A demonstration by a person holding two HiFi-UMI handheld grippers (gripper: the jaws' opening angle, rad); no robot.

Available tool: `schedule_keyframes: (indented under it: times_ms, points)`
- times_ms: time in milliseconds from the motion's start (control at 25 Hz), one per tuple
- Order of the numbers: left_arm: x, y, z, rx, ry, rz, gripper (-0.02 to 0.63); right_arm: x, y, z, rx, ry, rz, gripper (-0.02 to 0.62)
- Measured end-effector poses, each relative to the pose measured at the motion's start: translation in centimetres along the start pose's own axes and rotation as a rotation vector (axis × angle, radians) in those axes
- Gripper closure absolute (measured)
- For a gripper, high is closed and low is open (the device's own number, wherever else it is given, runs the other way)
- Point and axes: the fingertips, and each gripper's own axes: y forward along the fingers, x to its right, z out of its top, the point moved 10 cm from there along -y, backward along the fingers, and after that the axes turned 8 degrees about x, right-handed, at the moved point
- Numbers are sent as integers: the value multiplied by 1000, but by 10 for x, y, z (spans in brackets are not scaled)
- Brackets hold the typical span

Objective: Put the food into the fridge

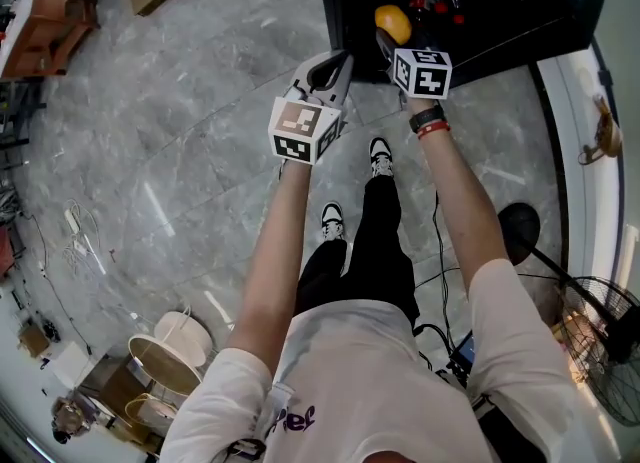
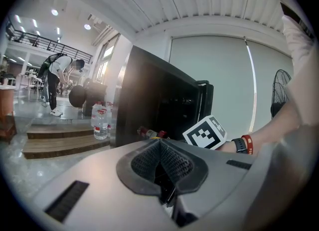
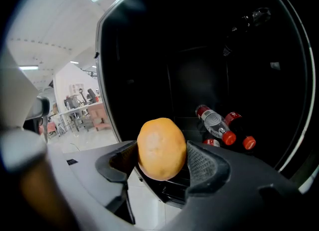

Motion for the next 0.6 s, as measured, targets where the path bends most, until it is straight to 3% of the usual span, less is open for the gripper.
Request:
schedule_keyframes:
  times_ms: [600]
  points:
    - [-11,21,-16,6,-16,-6,589,17,63,5,-5,-57,14,276]
